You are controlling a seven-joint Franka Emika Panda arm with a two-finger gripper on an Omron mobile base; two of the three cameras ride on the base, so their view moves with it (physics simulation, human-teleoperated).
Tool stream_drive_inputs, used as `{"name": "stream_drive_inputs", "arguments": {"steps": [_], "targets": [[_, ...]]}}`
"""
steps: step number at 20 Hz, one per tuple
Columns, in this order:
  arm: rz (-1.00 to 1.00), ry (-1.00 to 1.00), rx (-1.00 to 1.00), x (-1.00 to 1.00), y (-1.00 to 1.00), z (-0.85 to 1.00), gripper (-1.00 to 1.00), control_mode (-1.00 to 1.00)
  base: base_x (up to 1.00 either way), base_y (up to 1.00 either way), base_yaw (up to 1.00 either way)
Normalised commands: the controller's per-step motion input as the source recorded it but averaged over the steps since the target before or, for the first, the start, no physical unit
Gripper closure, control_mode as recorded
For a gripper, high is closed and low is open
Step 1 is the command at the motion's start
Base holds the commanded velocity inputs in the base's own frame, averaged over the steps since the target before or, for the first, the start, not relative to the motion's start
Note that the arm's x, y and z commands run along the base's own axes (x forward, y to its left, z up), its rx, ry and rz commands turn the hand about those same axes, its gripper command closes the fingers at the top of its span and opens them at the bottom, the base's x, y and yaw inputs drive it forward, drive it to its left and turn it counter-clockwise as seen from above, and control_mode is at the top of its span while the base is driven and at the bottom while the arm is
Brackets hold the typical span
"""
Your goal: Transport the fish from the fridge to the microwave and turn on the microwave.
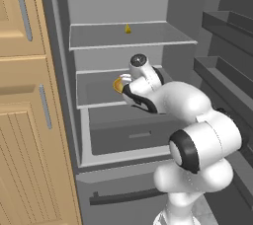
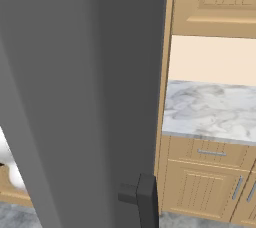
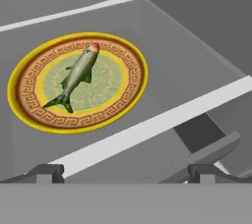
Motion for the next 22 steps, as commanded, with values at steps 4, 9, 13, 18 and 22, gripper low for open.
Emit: {"name": "stream_drive_inputs", "arguments": {"steps": [4, 9, 13, 18, 22], "targets": [[-0.04, 0.0, 0.0, 0.18, 0.0, -0.15, -1.0, -1.0, 0.0, 0.0, 0.0], [-0.03, 0.0, 0.0, 0.17, 0.0, -0.08, -1.0, -1.0, 0.0, 0.0, 0.0], [-0.03, 0.0, 0.01, 0.2, 0.0, 0.0, -1.0, -1.0, 0.0, 0.0, 0.0], [-0.03, 0.0, 0.02, 0.23, 0.0, 0.0, -1.0, -1.0, 0.0, 0.0, 0.0], [-0.03, 0.0, 0.01, 0.25, 0.0, -0.04, -1.0, -1.0, 0.0, 0.0, 0.0]]}}
